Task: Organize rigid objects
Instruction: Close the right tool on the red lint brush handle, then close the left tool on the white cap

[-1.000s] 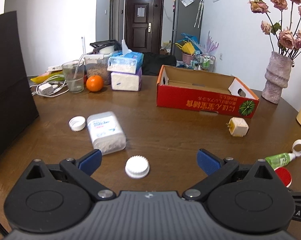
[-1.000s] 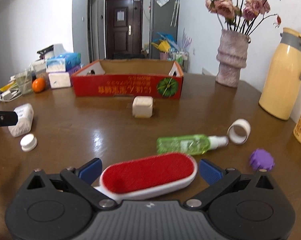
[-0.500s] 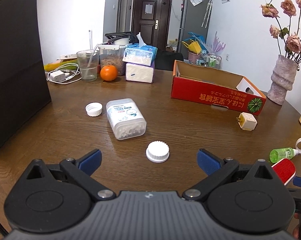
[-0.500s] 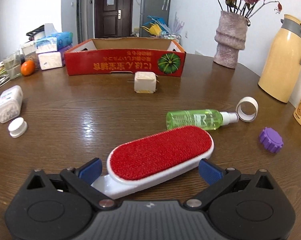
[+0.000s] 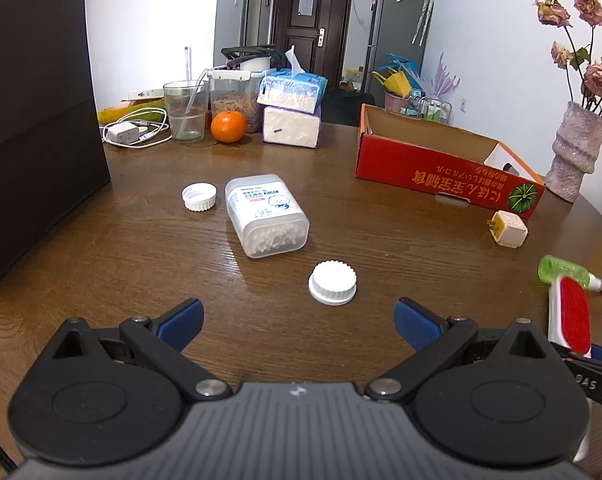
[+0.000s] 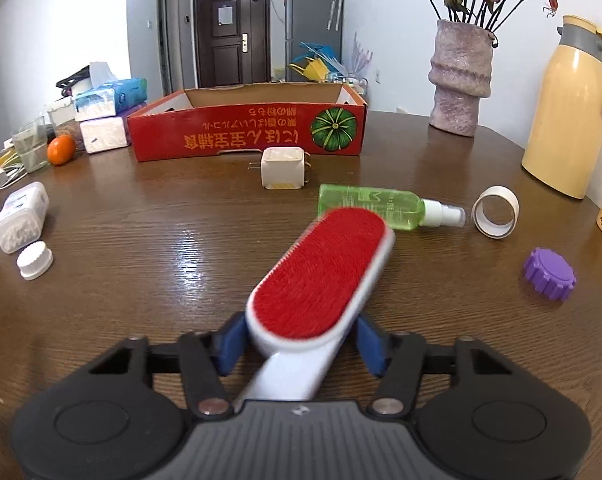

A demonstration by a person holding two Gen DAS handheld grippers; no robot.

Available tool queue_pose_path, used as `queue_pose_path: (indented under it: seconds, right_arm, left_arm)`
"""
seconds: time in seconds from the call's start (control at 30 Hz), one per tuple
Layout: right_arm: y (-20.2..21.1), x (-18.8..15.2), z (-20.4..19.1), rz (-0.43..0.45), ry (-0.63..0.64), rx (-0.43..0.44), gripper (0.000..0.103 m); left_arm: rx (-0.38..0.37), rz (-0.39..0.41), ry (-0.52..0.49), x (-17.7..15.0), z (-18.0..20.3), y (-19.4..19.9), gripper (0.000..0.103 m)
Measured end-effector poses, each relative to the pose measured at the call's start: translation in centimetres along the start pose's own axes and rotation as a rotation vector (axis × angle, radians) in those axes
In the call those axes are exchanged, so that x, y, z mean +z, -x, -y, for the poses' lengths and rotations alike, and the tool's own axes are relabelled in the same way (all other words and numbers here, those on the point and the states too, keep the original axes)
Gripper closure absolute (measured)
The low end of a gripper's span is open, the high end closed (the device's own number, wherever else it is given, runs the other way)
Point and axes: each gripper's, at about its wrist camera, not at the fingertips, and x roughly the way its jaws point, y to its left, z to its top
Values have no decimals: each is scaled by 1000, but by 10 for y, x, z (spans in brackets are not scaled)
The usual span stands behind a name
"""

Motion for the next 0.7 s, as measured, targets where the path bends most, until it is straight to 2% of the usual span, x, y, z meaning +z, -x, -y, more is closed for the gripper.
queue_pose_path:
  seconds: [0.33, 0.7]
  right_arm:
    - [7, -3, 8, 62, 22, 41, 52]
    - [12, 1, 11, 118, 33, 71, 52]
  left_arm:
    - [26, -9, -40, 2, 5, -20, 0]
    - [56, -10, -123, 11, 26, -68, 1]
